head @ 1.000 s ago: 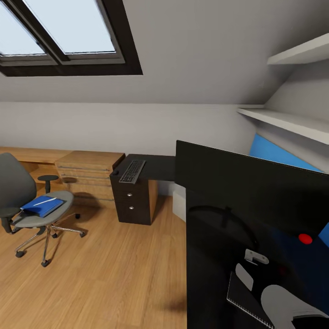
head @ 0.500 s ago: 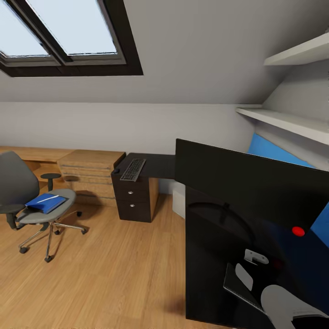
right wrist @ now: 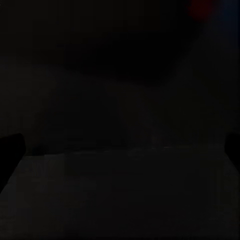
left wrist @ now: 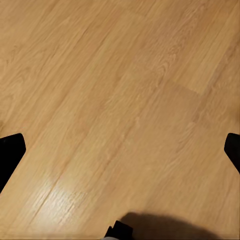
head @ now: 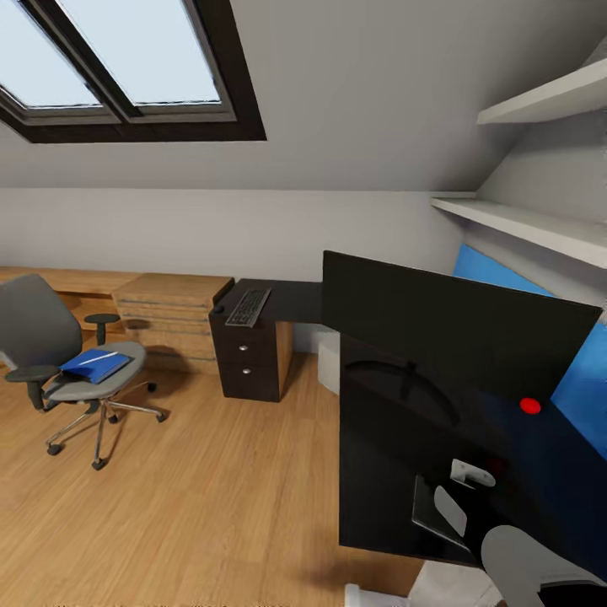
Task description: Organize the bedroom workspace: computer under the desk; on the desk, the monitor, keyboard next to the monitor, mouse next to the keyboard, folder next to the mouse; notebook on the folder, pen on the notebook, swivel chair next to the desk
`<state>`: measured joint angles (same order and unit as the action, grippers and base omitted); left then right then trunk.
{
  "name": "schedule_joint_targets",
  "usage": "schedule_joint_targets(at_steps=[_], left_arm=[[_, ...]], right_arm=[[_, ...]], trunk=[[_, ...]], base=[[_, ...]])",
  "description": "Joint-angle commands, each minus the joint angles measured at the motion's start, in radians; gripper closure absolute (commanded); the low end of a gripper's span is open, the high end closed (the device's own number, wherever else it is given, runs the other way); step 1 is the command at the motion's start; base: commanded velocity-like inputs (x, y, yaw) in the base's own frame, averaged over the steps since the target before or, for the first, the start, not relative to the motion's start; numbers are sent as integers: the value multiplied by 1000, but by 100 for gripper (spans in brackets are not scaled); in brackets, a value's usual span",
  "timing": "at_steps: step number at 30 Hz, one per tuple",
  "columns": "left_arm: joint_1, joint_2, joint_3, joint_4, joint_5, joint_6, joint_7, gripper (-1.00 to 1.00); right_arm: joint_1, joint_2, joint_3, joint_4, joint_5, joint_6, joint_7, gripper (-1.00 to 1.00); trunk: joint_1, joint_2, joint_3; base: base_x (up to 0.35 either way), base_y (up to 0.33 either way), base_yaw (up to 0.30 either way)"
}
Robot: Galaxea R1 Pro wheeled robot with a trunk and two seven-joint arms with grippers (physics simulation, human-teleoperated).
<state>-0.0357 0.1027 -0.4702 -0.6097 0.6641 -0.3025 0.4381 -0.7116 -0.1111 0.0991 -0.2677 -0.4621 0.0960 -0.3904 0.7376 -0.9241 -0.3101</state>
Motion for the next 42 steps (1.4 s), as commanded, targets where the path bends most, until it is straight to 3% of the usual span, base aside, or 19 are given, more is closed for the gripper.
schedule_joint_targets(at_steps=[1, 42], left_arm=[[-1, 1, -8, -1, 9, -6, 7, -100], [-1, 0, -8, -1, 11, -4, 5, -100]], right_arm=[[0, -1, 8, -2, -5, 8, -7, -100], [0, 1, 10, -4, -4, 4, -5, -100]], trunk=[[0, -1, -1], [0, -1, -1]], base=[[-100, 0, 0], [6, 0, 0]])
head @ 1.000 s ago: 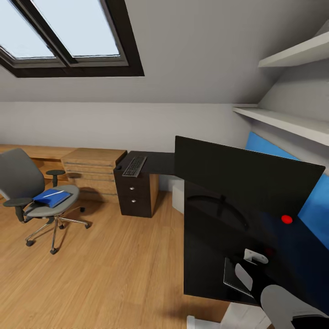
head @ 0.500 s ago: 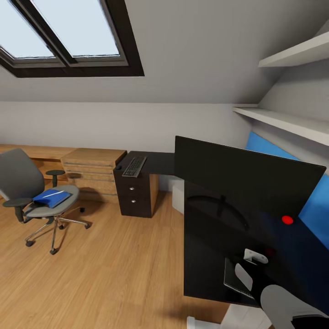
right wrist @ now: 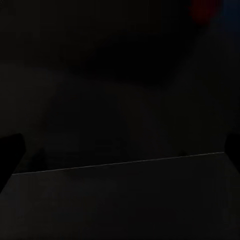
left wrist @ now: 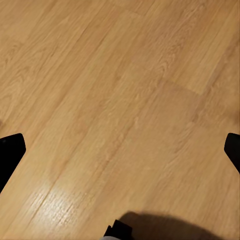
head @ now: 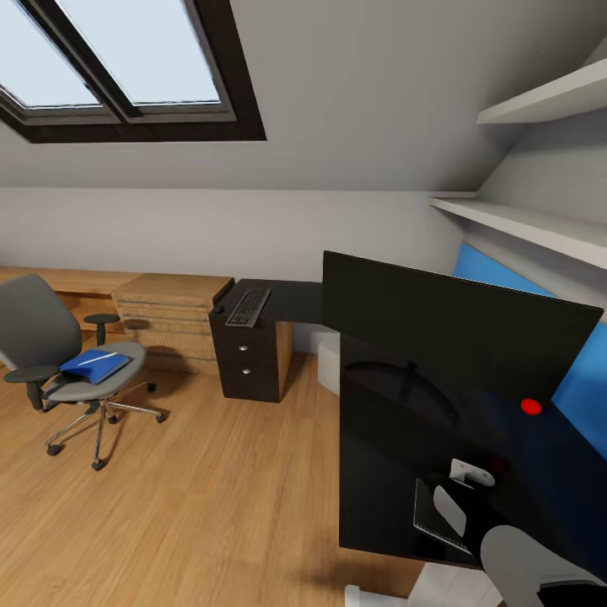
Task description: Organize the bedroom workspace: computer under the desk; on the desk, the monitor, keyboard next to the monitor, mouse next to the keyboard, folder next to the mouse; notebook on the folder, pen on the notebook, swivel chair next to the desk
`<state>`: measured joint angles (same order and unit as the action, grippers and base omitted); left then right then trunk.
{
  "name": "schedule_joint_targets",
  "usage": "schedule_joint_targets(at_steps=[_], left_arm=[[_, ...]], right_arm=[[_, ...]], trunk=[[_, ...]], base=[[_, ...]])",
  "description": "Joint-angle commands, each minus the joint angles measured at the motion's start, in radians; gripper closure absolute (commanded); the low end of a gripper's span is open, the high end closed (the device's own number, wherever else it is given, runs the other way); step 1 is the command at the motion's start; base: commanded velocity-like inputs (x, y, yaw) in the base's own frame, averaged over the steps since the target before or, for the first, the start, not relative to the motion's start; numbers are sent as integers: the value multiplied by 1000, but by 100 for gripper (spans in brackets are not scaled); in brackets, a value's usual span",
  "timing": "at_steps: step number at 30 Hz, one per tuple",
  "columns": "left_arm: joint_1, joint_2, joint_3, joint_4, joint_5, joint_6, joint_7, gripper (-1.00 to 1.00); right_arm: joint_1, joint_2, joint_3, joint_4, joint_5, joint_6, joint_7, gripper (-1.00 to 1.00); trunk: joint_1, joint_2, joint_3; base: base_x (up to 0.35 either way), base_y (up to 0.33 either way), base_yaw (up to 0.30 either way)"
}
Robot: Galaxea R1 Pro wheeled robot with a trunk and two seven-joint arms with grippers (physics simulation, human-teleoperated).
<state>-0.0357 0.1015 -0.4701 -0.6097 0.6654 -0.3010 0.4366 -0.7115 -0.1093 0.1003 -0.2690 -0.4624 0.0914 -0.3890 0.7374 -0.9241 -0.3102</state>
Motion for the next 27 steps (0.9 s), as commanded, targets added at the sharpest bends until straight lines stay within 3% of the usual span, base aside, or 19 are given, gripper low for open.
schedule_joint_targets(at_steps=[1, 7, 13, 27], left_arm=[[-1, 1, -8, -1, 9, -6, 6, -100], [-1, 0, -10, -1, 7, -6, 6, -100], [-1, -4, -11, -1, 7, -6, 10, -100], [-1, 0, -7, 38, 11, -4, 7, -100]], right_arm=[[0, -1, 9, -3, -4, 8, -7, -100], [0, -1, 9, -3, -3, 5, -7, -100], [0, -1, 9, -3, -3, 4, -7, -100], [0, -1, 9, -3, -4, 4, -7, -100]], trunk=[[0, -1, -1], [0, -1, -1], [23, -43, -20], [23, -43, -20]], base=[[0, 0, 0], [0, 0, 0], [0, 0, 0], [-2, 0, 0]])
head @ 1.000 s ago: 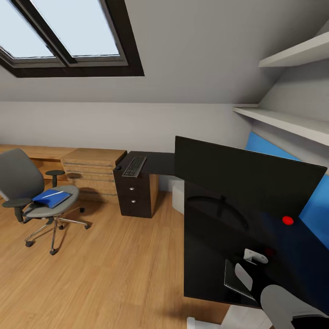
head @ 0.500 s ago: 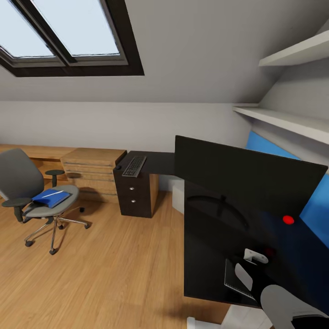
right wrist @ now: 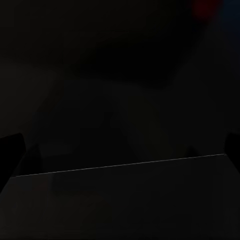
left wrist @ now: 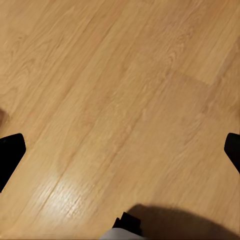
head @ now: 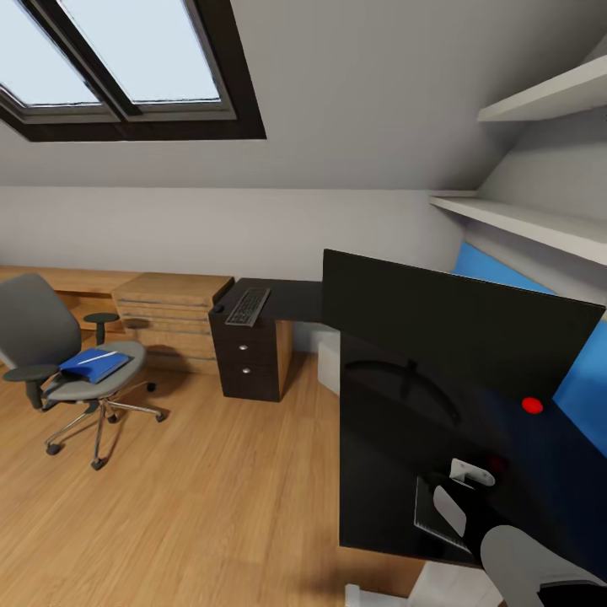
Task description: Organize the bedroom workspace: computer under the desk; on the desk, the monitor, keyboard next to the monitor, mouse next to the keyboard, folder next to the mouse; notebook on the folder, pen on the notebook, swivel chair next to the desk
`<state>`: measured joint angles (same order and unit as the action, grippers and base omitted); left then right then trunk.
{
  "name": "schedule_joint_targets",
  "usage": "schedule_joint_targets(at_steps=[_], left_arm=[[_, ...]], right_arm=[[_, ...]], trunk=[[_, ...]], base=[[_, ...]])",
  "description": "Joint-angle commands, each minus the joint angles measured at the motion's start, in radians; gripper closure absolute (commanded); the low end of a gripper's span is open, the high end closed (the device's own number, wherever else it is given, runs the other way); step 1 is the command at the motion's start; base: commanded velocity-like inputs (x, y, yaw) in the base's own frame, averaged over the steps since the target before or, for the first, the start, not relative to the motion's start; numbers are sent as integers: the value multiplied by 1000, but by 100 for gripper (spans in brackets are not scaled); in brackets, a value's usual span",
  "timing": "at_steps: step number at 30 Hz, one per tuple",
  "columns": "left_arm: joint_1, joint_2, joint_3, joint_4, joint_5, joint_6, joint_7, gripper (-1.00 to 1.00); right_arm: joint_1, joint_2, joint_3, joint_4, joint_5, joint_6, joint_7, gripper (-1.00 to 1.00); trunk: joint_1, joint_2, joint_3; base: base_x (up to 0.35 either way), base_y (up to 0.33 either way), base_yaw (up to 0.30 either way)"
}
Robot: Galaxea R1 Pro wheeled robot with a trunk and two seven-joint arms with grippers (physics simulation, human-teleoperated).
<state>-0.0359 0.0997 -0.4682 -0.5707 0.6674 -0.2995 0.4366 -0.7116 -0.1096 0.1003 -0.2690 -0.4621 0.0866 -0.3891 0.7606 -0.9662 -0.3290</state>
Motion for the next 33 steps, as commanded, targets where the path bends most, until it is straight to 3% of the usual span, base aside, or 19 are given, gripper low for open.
schedule_joint_targets(at_steps=[1, 9, 33], left_arm=[[-1, 1, -8, 1, 9, -6, 7, -100], [-1, 2, -9, 7, 7, -6, 7, -100], [-1, -1, -10, 8, 2, -7, 8, -100]], right_arm=[[0, -1, 9, -3, -4, 8, -7, -100], [0, -1, 9, -3, -4, 10, -7, -100], [0, 0, 9, -3, -3, 10, -7, -100]], trunk=[[0, -1, -1], [0, -1, -1], [0, -1, -1]], base=[[-73, 0, 0], [-218, 0, 0], [-91, 0, 0]])
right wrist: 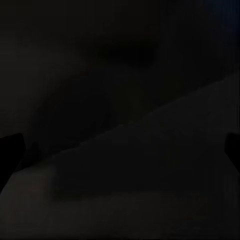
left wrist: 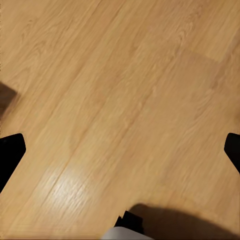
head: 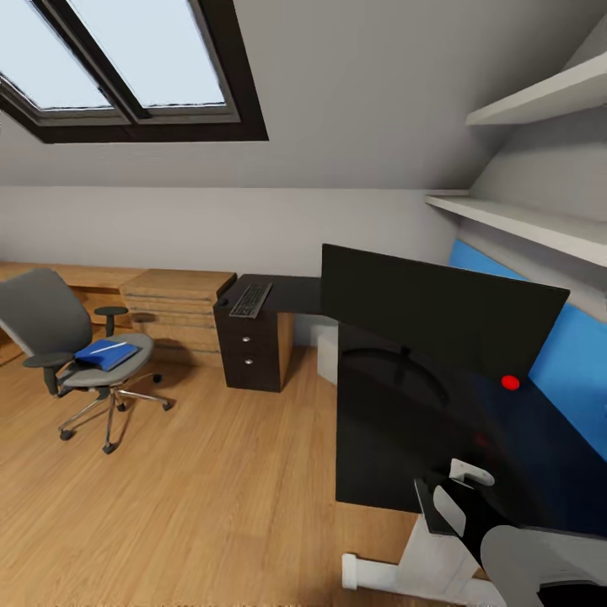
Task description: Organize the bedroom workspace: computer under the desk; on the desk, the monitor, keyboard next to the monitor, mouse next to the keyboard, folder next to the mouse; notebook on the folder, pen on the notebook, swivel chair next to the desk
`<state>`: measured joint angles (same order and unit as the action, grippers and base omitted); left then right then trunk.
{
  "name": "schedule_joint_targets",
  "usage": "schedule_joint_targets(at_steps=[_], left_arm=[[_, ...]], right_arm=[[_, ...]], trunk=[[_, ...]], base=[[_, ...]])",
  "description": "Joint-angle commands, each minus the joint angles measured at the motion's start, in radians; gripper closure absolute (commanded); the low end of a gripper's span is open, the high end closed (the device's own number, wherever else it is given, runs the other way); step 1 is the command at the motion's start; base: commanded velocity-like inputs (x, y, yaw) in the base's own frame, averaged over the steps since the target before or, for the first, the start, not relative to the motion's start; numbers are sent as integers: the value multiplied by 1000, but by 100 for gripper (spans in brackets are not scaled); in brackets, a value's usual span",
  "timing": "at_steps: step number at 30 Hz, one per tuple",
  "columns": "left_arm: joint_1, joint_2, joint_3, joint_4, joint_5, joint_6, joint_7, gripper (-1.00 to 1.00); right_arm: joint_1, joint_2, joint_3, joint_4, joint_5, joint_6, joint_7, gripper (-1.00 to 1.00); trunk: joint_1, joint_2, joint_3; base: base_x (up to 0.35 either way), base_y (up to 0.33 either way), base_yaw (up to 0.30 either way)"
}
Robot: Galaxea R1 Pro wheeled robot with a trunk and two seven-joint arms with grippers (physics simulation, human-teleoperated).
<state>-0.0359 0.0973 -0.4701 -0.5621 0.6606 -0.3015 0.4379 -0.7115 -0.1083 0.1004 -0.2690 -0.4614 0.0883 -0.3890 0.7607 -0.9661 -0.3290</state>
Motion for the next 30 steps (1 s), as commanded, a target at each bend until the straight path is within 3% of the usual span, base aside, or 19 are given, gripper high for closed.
schedule_joint_targets(at_steps=[1, 16, 30], left_arm=[[-1, 2, -8, -1, 9, -5, 7, -100], [-1, 2, -8, -2, 7, -5, 6, -100], [-1, 0, -13, -2, 10, -4, 5, -100]], right_arm=[[0, -1, 8, -3, -4, 8, -7, -100], [0, -2, 8, -3, -4, 7, -7, -100], [0, -1, 8, -3, -4, 4, -7, -100]], trunk=[[0, -1, -1], [0, -1, -1], [-54, 97, 43]], base=[[-102, 0, 0], [-18, 0, 0], [0, 0, 0]])
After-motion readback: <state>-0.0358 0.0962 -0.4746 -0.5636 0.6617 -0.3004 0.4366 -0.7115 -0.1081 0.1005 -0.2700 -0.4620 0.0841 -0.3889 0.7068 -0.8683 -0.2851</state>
